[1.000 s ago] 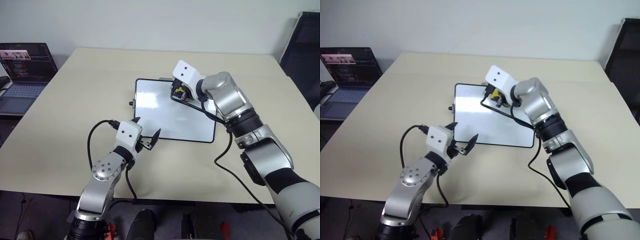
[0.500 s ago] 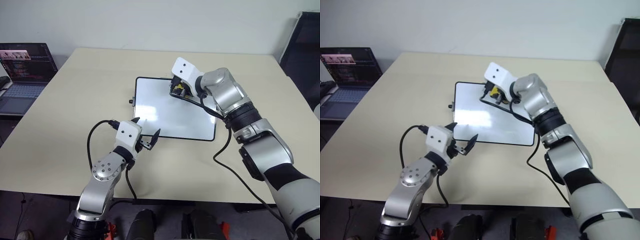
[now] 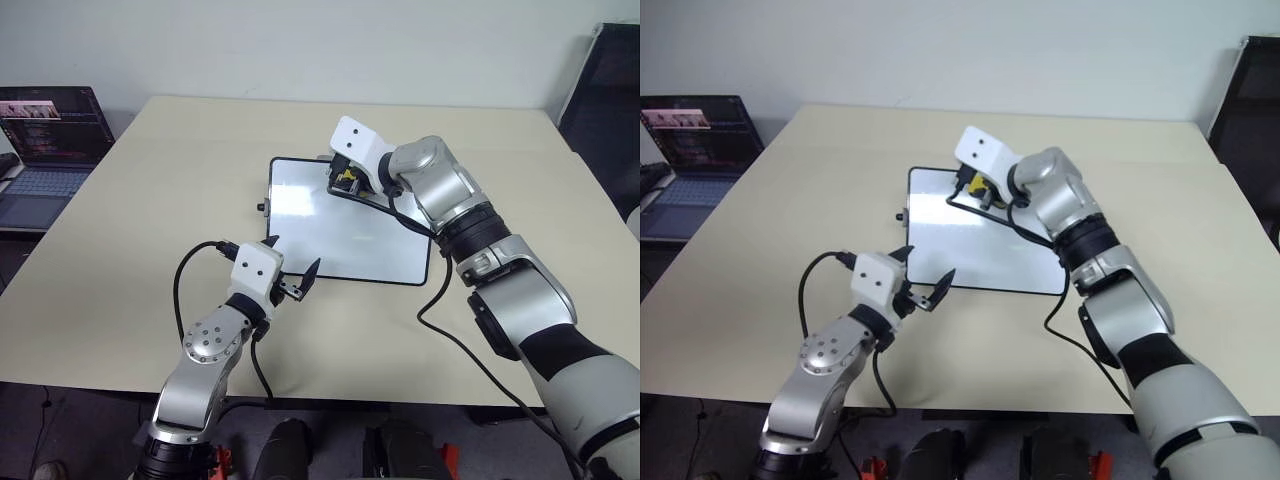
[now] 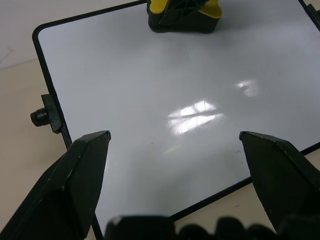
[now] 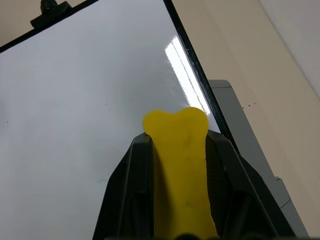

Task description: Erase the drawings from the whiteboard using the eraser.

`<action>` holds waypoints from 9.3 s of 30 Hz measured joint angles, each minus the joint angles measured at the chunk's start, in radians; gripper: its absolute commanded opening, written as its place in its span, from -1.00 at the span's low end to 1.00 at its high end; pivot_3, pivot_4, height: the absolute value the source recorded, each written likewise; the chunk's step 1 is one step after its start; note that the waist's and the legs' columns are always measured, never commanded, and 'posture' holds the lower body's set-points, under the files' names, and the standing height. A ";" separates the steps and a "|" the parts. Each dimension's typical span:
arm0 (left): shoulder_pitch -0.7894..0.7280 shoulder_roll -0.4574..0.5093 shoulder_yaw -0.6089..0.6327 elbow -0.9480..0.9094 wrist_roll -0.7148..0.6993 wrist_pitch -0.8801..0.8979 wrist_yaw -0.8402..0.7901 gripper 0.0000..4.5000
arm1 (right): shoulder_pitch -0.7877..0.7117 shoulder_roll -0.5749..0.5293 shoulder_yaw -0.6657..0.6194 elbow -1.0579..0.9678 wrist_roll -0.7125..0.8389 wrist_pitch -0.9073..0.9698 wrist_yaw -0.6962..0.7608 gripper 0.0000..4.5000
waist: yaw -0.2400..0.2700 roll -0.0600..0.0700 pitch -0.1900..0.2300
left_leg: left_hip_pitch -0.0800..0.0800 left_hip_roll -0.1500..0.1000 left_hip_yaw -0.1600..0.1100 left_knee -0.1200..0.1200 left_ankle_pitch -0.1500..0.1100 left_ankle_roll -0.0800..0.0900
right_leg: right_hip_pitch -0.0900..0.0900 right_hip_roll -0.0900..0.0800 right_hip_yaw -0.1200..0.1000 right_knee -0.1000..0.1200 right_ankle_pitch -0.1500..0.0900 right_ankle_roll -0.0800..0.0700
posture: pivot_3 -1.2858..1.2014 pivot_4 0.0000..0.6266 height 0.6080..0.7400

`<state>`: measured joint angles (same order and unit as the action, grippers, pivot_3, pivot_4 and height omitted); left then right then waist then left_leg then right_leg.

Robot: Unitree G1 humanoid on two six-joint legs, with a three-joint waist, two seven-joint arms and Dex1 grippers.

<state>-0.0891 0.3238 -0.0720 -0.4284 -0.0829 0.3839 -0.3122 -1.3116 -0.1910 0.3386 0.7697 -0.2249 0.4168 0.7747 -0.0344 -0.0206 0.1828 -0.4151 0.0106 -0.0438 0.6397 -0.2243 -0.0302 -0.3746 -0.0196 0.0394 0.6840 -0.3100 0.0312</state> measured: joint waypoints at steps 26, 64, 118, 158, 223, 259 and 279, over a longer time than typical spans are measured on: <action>-0.045 0.001 -0.003 0.021 -0.006 -0.004 -0.030 1.00 | 0.086 -0.097 -0.002 -0.448 0.023 0.346 0.066 -0.52 | 0.003 0.000 0.000 | -0.002 0.000 -0.001 -0.001 0.000 0.000 | -0.001 0.000 0.000 -0.002 0.000 0.000 | 0.03 -0.52 1.00; -0.003 0.004 0.000 0.004 -0.005 -0.003 -0.007 1.00 | 0.061 -0.061 0.037 -0.133 0.046 0.095 0.023 -0.52 | 0.002 0.000 0.000 | 0.000 0.000 -0.001 0.001 0.000 0.000 | 0.000 0.000 0.000 0.000 0.000 0.000 | 0.03 -0.52 1.00; -0.005 0.003 -0.001 0.004 -0.005 -0.003 -0.008 1.00 | -0.015 -0.063 0.029 -0.028 0.058 0.158 0.132 -0.52 | 0.002 0.000 0.000 | 0.003 0.000 0.002 0.001 0.000 0.000 | 0.000 0.000 0.000 0.004 0.000 0.000 | 0.03 -0.52 1.00; 0.008 -0.001 -0.002 0.003 -0.005 -0.002 -0.003 1.00 | -0.104 -0.027 0.034 0.269 0.009 -0.095 0.123 -0.52 | 0.003 0.000 0.000 | 0.012 0.000 0.003 0.002 0.000 0.000 | 0.009 0.000 0.001 0.005 0.000 0.000 | 0.03 -0.52 1.00; -0.078 0.130 -0.011 -0.145 -0.289 0.229 -0.301 1.00 | 1.060 -0.032 -0.487 -1.451 0.169 0.944 -0.538 -0.52 | 0.002 0.001 0.000 | -0.008 -0.001 0.000 0.000 0.000 0.000 | -0.005 0.005 -0.001 -0.002 0.000 0.001 | 0.03 -0.52 1.00; -0.316 0.313 -0.128 0.280 -0.251 -0.209 -0.939 1.00 | 1.089 -0.078 -0.552 -1.527 0.268 1.190 -0.559 -0.52 | 0.002 0.001 0.000 | -0.002 0.000 0.005 -0.005 0.000 0.000 | -0.004 0.006 0.002 -0.003 -0.001 0.000 | 0.03 -0.52 1.00; -0.315 0.310 -0.128 0.277 -0.250 -0.209 -0.931 1.00 | 1.024 -0.066 -0.523 -1.463 0.293 1.190 -0.585 -0.52 | 0.002 0.001 0.000 | -0.002 0.000 0.004 -0.005 0.000 0.000 | -0.004 0.006 0.002 -0.002 -0.001 0.000 | 0.03 -0.52 1.00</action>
<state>-0.4044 0.6343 -0.2003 -0.1515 -0.3333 0.1744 -1.2435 -0.2875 -0.2573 -0.1841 -0.6934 0.0681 1.6066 0.1901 -0.0325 -0.0198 0.1831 -0.4169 0.0107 -0.0394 0.6349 -0.2240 -0.0300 -0.3781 -0.0138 0.0410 0.6817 -0.3108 0.0316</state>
